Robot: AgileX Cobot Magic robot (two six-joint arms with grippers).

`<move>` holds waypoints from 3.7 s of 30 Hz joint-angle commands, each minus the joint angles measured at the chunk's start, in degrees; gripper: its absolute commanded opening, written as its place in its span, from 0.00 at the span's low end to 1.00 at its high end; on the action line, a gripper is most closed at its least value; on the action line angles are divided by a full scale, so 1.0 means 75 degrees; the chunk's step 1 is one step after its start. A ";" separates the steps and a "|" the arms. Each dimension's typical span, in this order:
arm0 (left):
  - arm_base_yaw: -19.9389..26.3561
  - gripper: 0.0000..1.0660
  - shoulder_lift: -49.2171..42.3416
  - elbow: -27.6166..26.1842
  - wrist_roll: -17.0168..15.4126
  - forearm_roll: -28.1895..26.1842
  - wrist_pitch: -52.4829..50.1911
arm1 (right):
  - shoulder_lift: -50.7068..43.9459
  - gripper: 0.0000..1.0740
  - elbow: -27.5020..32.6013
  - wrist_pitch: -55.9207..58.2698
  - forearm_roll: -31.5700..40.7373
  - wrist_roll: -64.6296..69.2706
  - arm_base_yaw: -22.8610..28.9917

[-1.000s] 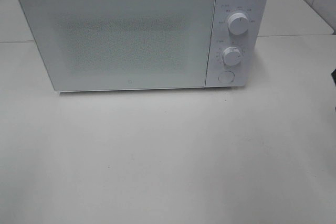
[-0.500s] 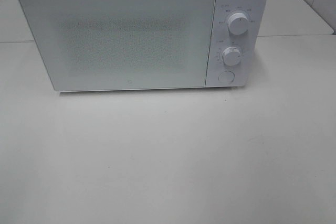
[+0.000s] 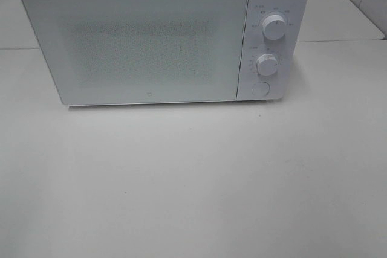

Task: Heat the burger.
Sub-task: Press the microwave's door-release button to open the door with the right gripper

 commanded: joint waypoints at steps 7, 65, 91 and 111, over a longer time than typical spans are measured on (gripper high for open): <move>0.0023 0.00 -0.0168 0.0023 0.0000 -0.0084 -0.0099 | -0.1085 0.52 0.0053 0.0015 0.0214 -0.0283 -0.0046; 0.0023 0.00 -0.0168 0.0023 0.0000 -0.0084 -0.0099 | 0.4805 0.52 -0.0099 -0.4691 0.0405 -0.0458 -0.0046; 0.0023 0.00 -0.0168 0.0023 0.0000 -0.0084 -0.0099 | 0.9985 0.00 -0.0099 -1.1054 0.0267 -0.0435 0.0244; 0.0023 0.00 -0.0168 0.0023 0.0000 -0.0084 -0.0099 | 1.2490 0.00 -0.0099 -1.3911 0.0237 -0.0428 0.2674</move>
